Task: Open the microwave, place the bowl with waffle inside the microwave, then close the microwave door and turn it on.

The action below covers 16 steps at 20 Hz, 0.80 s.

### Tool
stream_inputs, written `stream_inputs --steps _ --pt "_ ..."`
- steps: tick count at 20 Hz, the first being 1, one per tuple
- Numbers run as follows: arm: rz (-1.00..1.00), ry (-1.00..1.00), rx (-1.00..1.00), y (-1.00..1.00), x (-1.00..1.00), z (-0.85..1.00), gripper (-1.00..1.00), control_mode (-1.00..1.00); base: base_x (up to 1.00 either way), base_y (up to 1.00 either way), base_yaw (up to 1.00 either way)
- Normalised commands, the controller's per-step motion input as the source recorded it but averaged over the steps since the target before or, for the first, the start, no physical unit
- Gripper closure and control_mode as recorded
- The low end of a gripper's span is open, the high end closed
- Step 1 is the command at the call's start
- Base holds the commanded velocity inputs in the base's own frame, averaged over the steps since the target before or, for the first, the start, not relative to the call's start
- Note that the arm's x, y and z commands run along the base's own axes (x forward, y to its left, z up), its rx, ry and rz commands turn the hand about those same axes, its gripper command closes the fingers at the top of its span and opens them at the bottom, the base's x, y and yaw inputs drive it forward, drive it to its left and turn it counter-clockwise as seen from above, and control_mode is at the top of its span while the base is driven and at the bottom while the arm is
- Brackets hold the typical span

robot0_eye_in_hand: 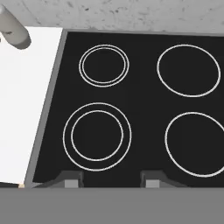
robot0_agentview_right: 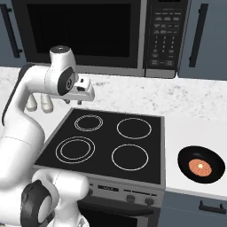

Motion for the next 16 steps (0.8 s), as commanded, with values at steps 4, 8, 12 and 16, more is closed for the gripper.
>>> stream_inputs --steps 4,8,12,16 --pt "0.01 -0.11 0.01 -0.19 -0.36 0.04 -1.0 -1.0 0.0 0.0 0.0" --pt "0.03 -0.41 0.0 -0.63 -0.77 0.26 -1.0 -1.0 0.0 0.0 0.0" --pt "0.0 -0.5 0.0 -0.6 -0.54 0.65 -1.0 -1.0 0.0 0.0 0.0" --pt "-0.05 -0.43 0.0 -0.42 -0.08 0.71 -1.0 -1.0 0.0 0.0 0.0"
